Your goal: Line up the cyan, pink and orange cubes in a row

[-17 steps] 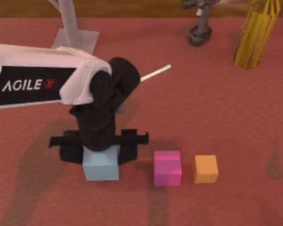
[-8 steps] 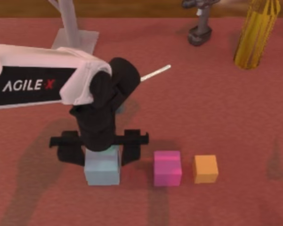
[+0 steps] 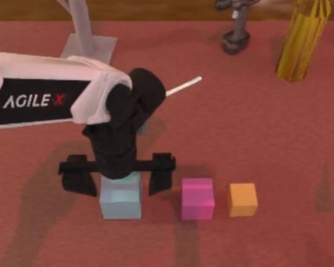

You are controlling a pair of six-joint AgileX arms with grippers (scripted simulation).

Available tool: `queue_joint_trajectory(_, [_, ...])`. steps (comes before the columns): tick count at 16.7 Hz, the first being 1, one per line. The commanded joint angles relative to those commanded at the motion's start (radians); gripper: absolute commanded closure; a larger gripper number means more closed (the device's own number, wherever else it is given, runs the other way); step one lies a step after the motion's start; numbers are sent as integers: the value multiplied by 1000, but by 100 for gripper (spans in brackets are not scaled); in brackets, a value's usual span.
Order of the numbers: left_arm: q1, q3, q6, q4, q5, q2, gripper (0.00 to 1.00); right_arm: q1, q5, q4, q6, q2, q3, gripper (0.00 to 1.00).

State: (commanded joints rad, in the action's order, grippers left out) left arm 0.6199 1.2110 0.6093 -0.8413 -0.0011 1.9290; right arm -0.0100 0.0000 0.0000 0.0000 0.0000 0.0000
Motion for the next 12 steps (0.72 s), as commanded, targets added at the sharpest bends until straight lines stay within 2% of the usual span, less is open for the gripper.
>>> queue_joint_trajectory(3, [0,15,-1,-17,0,-5,0,0,0,0,0,0,0,0])
queue_joint_trajectory(9, [-15,145,4,-230,0,-75,0,0,0,0,0,0,0,0])
queue_joint_trajectory(12, [-19,170,4,-263,-1,-94,0,0,0,0,0,0,0,0])
